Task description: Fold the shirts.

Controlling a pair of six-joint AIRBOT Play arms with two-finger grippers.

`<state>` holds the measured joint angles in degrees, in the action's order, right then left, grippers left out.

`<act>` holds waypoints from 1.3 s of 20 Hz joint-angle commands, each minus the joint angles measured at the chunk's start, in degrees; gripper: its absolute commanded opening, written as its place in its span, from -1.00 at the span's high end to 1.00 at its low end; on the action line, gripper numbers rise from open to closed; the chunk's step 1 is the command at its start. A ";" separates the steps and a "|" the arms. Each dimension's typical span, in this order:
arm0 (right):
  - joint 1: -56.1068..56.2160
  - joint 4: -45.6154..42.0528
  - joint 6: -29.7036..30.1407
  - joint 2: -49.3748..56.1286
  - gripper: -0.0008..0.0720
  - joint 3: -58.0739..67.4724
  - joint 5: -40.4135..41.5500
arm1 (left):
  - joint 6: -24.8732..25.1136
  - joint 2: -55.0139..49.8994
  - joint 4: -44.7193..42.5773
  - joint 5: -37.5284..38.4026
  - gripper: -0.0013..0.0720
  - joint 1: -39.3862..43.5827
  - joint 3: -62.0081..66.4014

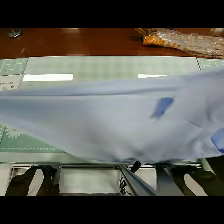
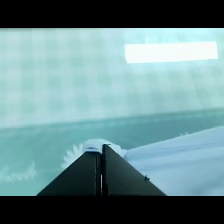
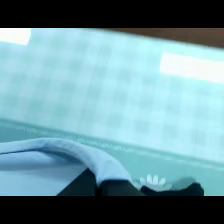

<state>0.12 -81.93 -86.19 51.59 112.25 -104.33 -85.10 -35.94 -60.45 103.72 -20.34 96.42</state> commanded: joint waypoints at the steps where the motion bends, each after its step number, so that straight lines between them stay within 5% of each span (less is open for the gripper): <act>1: 0.04 -0.70 2.73 8.81 0.93 -5.05 1.81 | 0.87 -1.51 1.14 -3.50 0.93 0.13 -16.46; 9: 0.04 0.63 3.76 30.80 0.93 -5.53 24.37 | 5.16 -20.50 5.84 -27.63 0.92 5.40 -24.65; 12: 0.04 0.66 3.48 35.67 0.93 -5.53 32.87 | 11.72 -27.69 7.58 -40.98 0.92 9.64 -24.65; 16: 0.07 2.60 2.58 43.10 0.93 -5.53 36.13 | 14.43 -37.31 7.56 -51.93 0.92 16.22 -24.65; 26: -0.02 2.32 2.67 56.15 0.91 -5.44 27.89 | 14.38 -53.33 7.54 -47.04 0.91 20.22 -24.50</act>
<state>0.16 -79.68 -83.55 105.89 106.74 -75.07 -70.87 -86.67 -52.93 55.22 -0.36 71.79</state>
